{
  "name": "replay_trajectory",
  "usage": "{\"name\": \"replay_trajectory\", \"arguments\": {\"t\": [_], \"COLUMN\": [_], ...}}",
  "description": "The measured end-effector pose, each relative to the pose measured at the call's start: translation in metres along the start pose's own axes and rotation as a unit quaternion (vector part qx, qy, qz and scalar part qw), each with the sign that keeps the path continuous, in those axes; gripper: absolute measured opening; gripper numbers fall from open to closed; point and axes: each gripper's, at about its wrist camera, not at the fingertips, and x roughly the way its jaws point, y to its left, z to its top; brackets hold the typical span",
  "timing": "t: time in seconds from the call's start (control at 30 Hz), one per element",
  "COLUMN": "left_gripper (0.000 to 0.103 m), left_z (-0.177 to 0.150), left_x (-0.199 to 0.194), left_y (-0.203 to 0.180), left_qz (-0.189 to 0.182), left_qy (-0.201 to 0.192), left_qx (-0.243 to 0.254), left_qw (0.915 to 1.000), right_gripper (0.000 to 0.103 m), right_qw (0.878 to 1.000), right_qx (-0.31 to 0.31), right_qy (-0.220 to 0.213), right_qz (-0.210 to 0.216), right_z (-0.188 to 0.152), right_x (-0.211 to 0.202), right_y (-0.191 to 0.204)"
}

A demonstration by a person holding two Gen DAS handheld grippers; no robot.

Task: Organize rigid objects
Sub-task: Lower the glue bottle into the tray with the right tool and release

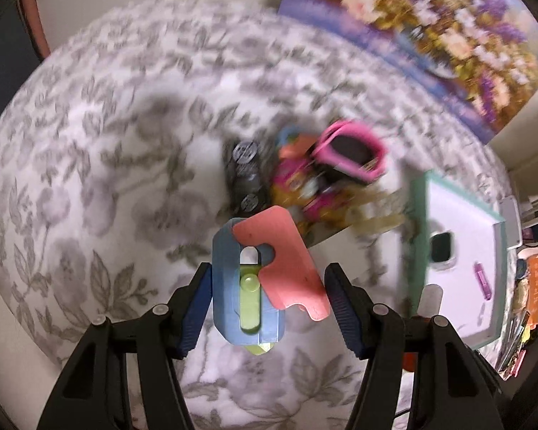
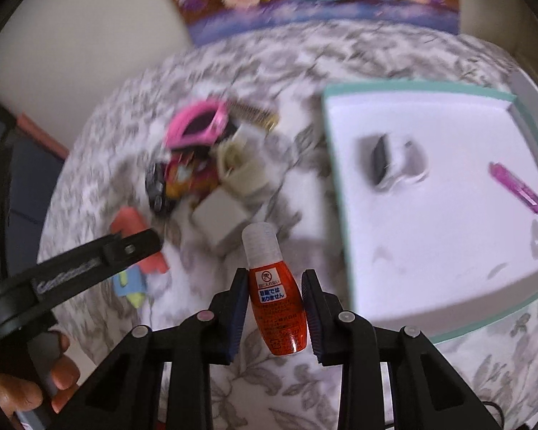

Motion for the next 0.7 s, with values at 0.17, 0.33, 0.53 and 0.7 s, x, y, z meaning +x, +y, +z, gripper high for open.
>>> {"name": "replay_trajectory", "arguments": {"t": [0.17,0.33,0.53,0.7], "left_gripper": [0.065,0.065,0.065,0.065], "left_z": [0.006,0.004,-0.005,-0.016], "left_x": [-0.015,-0.018,-0.004,0.009], "left_y": [-0.035,-0.071,-0.126,-0.161], "left_qz": [-0.006,-0.018,-0.027,-0.019], "left_qy": [-0.024,-0.018,-0.004,-0.002], "left_qx": [0.035,0.082,0.141,0.189], "left_qw": [0.9991,0.9963,0.9897,0.9818], "right_gripper": [0.032,0.032,0.032,0.032], "right_qw": [0.998,0.992,0.983,0.977], "right_qx": [0.044,0.097,0.151,0.183], "right_qy": [-0.036,-0.049,-0.056,-0.057], "right_qz": [-0.022,-0.057,-0.090,-0.090], "right_z": [0.013,0.018,0.018,0.011], "right_x": [-0.020,-0.023,-0.030,-0.034], "right_y": [-0.033,-0.074,-0.131,-0.157]}}
